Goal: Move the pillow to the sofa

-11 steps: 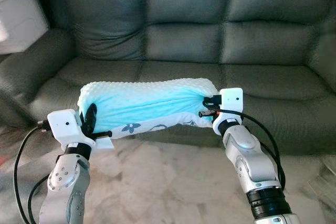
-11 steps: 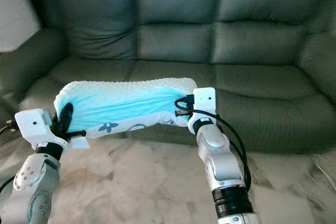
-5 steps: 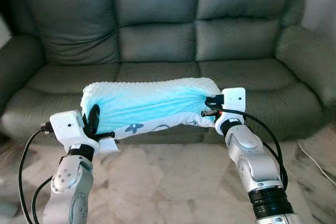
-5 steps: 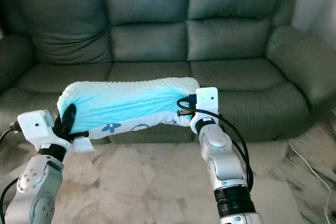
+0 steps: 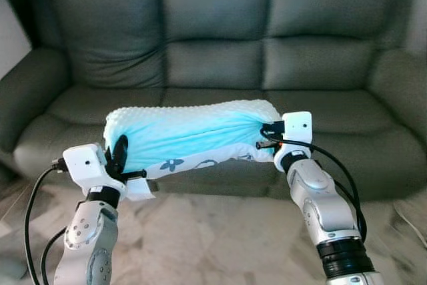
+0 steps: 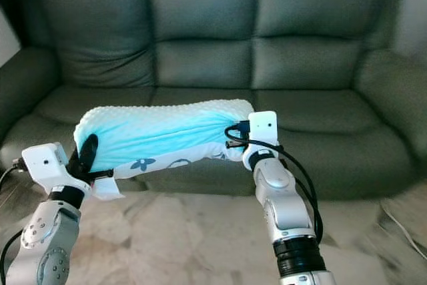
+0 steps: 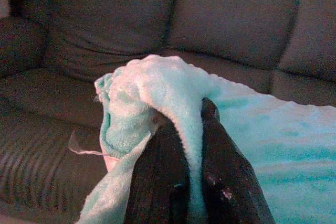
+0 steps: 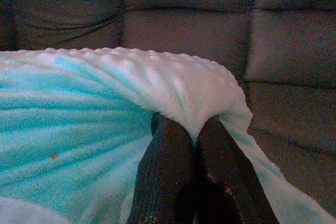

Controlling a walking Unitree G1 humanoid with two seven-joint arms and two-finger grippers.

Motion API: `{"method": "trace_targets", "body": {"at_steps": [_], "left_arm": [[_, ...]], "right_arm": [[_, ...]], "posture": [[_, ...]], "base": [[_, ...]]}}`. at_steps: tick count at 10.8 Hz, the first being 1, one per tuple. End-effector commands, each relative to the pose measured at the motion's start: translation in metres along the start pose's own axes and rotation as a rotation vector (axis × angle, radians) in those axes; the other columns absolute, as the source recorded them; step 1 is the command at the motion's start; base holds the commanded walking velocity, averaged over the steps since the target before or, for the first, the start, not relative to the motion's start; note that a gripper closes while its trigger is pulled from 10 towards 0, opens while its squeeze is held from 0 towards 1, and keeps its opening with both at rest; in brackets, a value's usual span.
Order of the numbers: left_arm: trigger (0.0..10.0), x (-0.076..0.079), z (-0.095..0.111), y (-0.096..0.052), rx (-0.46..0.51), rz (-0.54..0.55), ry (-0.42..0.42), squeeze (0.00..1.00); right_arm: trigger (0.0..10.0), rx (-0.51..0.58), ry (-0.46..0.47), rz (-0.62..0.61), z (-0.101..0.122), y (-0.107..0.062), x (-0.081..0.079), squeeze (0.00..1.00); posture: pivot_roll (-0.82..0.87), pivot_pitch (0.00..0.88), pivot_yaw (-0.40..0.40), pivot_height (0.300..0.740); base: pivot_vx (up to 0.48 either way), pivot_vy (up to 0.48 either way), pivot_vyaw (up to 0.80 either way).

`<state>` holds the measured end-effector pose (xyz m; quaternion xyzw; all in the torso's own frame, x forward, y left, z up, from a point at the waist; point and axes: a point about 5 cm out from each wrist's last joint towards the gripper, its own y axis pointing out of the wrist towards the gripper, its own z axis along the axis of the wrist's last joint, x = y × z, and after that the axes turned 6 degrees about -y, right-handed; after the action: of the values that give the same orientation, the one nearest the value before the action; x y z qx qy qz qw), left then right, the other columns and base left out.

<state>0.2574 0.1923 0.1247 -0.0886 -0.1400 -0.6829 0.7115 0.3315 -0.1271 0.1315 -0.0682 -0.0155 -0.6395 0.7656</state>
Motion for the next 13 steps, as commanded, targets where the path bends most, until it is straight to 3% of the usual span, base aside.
{"method": "trace_targets", "body": {"at_steps": [1,13], "left_arm": [[10.0,-0.0063,0.0075,-0.0019,0.035,0.02,0.015,0.0],[10.0,-0.0022,0.0023,-0.0028,0.018,0.001,0.008,0.0]], "right_arm": [[10.0,0.028,-0.011,-0.047,0.0064,-0.0007,0.0112,0.0],[10.0,0.022,-0.012,-0.038,0.005,-0.0004,0.0083,0.0]], "posture": [[-0.2,0.087,0.045,0.74],[-0.2,0.085,0.044,0.74]], "base": [[0.48,0.0,0.0],[0.48,0.0,0.0]]}}
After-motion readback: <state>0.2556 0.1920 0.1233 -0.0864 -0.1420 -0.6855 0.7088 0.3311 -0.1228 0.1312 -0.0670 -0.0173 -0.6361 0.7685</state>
